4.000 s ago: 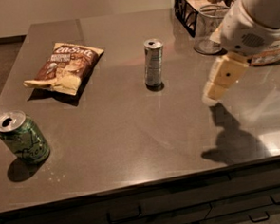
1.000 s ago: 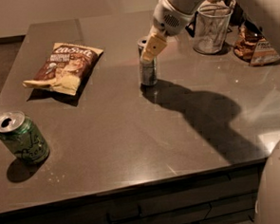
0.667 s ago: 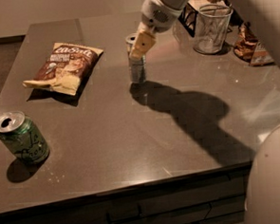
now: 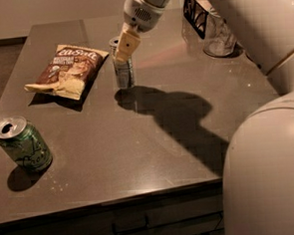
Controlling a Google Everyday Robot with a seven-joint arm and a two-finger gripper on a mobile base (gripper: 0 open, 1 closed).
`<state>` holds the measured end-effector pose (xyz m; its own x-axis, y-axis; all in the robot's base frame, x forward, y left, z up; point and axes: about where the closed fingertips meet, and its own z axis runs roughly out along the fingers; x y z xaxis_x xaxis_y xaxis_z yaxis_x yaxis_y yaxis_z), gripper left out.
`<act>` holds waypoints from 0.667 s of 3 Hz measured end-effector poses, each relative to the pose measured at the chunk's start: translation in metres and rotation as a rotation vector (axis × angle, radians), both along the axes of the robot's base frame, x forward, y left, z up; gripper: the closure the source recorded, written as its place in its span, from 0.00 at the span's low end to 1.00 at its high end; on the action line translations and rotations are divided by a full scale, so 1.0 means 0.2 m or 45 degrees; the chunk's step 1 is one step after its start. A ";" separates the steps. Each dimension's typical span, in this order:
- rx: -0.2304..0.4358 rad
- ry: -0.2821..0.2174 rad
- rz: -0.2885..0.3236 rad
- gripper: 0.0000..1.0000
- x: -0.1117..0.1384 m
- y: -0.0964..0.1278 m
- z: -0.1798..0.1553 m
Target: Move redbull can near brown chip bag
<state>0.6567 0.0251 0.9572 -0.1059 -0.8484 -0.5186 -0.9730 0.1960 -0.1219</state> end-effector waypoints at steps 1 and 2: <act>0.001 0.002 0.012 1.00 0.04 0.08 -0.01; -0.002 -0.008 -0.035 0.98 0.12 0.15 -0.04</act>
Offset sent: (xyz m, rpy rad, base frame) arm 0.0342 0.0363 -0.0066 -0.0043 -0.0156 -0.0500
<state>0.6807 0.0558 0.9484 -0.1260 -0.8461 -0.5179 -0.9664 0.2225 -0.1283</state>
